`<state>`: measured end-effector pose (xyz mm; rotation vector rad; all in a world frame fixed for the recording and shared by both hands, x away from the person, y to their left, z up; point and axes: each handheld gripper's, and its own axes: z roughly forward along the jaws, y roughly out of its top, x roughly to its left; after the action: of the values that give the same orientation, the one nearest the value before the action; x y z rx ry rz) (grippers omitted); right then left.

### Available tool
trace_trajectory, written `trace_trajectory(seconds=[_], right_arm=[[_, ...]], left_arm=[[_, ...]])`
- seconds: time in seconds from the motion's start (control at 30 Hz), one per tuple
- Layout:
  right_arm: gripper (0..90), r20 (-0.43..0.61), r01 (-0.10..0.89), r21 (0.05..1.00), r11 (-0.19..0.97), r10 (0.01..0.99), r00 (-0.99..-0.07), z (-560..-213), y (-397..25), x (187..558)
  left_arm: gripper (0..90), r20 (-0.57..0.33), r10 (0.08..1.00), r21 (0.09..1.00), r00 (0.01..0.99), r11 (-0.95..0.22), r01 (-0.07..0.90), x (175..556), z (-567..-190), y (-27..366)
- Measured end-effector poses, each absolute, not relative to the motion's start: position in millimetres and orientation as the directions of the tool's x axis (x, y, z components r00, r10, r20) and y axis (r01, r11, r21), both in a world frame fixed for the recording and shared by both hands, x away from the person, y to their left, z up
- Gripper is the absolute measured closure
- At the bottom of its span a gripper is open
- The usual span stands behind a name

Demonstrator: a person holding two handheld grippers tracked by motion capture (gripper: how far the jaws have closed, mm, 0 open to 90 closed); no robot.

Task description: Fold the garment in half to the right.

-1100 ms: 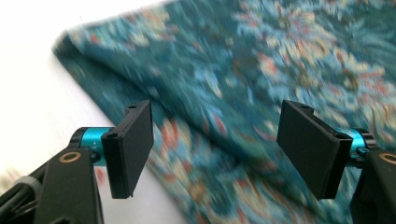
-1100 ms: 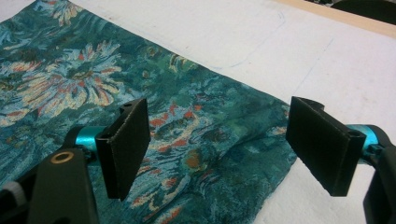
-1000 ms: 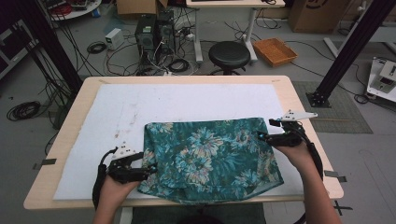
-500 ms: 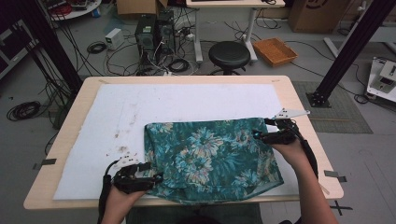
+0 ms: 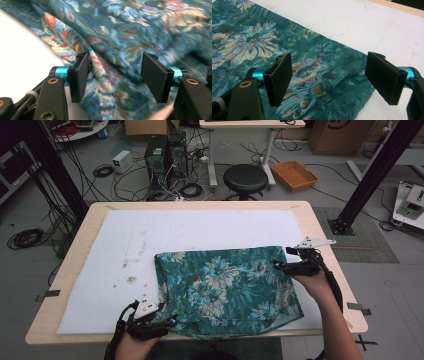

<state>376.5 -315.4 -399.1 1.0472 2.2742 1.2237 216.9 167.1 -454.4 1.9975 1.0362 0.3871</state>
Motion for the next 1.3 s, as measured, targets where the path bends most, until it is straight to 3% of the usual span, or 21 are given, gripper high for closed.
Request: trace_trajectory(seconds=[0.13, 0.37, 0.57, 0.87, 1.13, 1.23, 1.3], right_arm=[[22.5, 0.037, 0.443, 0.822, 0.357, 0.743, -0.668, -399, -310, 377], [22.6, 0.025, 0.431, 0.820, 0.377, 0.728, -0.685, -398, -297, 381], [22.6, 0.025, 0.425, 0.814, 0.396, 0.708, -0.706, -391, -283, 390], [22.6, 0.034, 0.395, 0.801, 0.450, 0.625, -0.780, -382, -242, 410], [22.6, 0.030, 0.358, 0.775, 0.521, 0.535, -0.844, -380, -181, 427], [22.6, 0.038, 0.348, 0.767, 0.538, 0.504, -0.863, -382, -154, 434], [22.6, 0.041, 0.341, 0.762, 0.550, 0.484, -0.874, -384, -138, 437]], left_arm=[[44.7, -0.072, 0.789, 0.794, 0.610, -0.325, 0.514, 214, -455, 164], [74.7, -0.019, 0.770, 0.810, 0.638, -0.362, 0.460, 206, -457, 157], [85.0, -0.030, 0.758, 0.813, 0.652, -0.360, 0.457, 208, -457, 158], [86.2, -0.234, 0.706, 0.846, 0.669, -0.190, 0.497, 216, -448, 191], [84.3, -0.207, 0.723, 0.825, 0.659, -0.233, 0.515, 217, -459, 187], [62.9, -0.222, 0.724, 0.817, 0.653, -0.228, 0.530, 217, -461, 184], [57.6, -0.214, 0.725, 0.818, 0.655, -0.233, 0.526, 217, -461, 182]])
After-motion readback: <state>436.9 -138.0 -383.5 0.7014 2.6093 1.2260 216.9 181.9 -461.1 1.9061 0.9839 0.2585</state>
